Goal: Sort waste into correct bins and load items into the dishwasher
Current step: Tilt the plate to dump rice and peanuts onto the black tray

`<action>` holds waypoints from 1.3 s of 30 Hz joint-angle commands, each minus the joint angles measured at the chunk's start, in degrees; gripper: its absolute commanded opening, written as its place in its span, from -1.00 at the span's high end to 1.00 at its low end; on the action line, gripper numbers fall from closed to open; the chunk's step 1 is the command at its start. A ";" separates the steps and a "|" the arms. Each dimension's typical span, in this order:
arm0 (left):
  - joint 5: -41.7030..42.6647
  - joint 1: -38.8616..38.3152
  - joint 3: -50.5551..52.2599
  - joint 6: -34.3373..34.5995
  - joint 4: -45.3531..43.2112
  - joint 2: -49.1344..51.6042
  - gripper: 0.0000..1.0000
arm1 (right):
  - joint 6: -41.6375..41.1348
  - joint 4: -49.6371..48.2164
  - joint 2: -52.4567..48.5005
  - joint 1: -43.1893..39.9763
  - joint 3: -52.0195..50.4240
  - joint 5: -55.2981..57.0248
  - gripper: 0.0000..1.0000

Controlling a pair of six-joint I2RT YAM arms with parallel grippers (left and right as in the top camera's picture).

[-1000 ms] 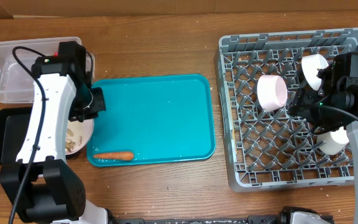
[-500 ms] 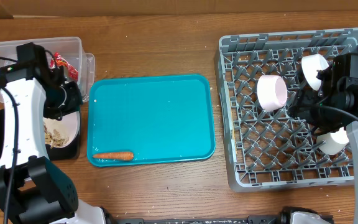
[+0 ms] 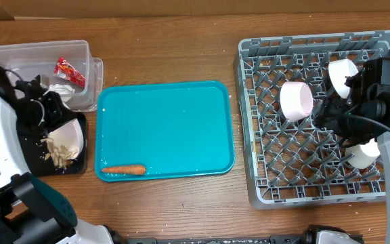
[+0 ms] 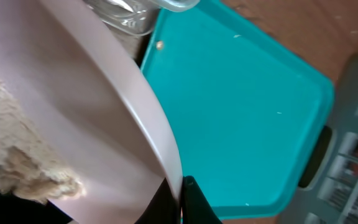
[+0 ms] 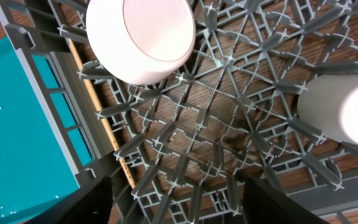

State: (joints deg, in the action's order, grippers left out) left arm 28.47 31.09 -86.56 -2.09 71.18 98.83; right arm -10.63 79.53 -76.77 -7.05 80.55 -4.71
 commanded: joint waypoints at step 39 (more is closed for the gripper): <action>25.40 9.53 -1.22 -15.93 5.14 0.55 0.92 | 0.22 0.11 0.13 -0.11 0.04 -0.48 -0.39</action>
State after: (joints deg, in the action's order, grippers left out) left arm 51.90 40.18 -86.56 -15.73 76.29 98.83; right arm -10.66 79.72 -76.77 -7.05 80.55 -4.71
